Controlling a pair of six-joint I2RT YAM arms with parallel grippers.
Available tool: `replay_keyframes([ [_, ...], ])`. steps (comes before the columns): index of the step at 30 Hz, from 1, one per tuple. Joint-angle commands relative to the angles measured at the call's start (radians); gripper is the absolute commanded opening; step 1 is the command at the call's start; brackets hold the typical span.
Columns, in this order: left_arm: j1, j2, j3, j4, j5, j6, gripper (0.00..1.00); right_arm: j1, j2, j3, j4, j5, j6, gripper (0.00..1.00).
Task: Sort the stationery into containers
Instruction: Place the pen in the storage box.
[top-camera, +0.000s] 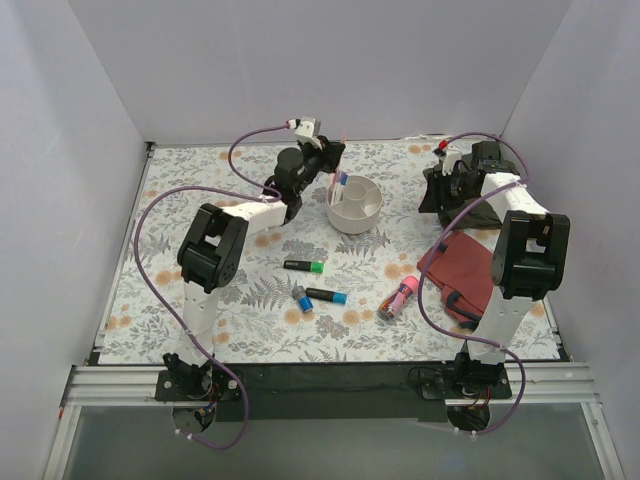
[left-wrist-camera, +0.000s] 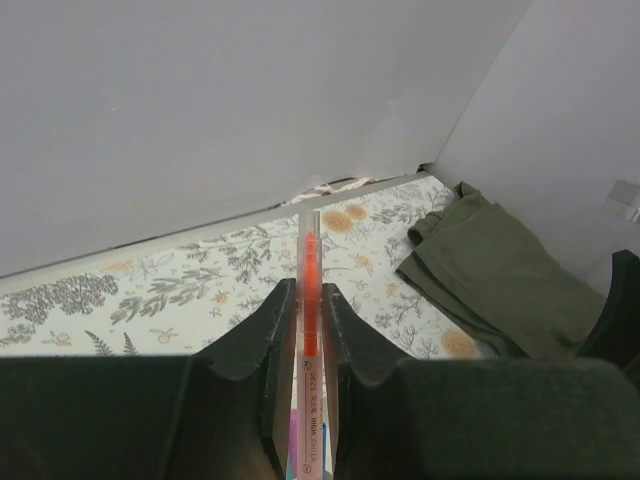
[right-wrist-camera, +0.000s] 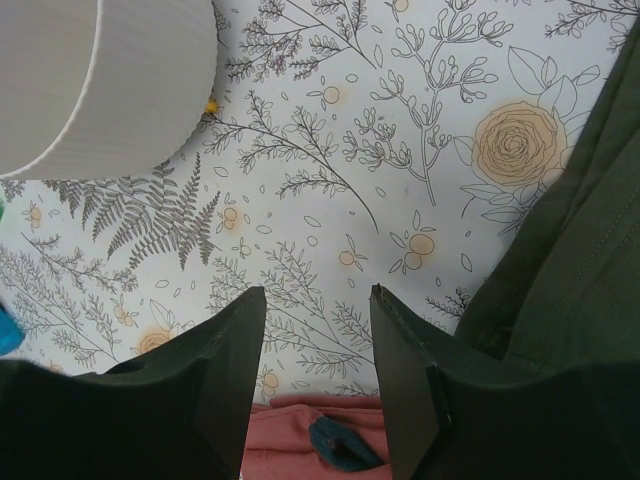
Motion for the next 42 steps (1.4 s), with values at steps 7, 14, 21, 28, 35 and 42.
replay_keyframes([
  [7,-0.027,0.029,-0.019,0.021,-0.034,-0.045,0.0,0.007,0.006,0.032,-0.019,0.0,-0.015,0.55],
  [14,-0.022,0.0,-0.079,0.009,-0.047,-0.053,0.0,0.021,0.034,0.05,-0.016,-0.005,-0.013,0.55],
  [21,-0.017,-0.038,-0.14,-0.002,-0.054,-0.049,0.0,0.022,0.052,0.066,-0.016,-0.012,-0.011,0.55],
  [28,-0.017,-0.046,-0.137,-0.008,-0.056,-0.039,0.0,0.025,0.057,0.067,-0.013,-0.019,-0.011,0.55],
  [35,-0.005,-0.119,-0.157,-0.043,-0.016,-0.015,0.6,0.031,0.06,0.07,-0.003,-0.026,-0.004,0.55],
  [42,0.032,-0.334,-0.251,-0.147,0.076,0.056,0.74,0.048,0.069,0.098,0.02,-0.042,0.015,0.55],
])
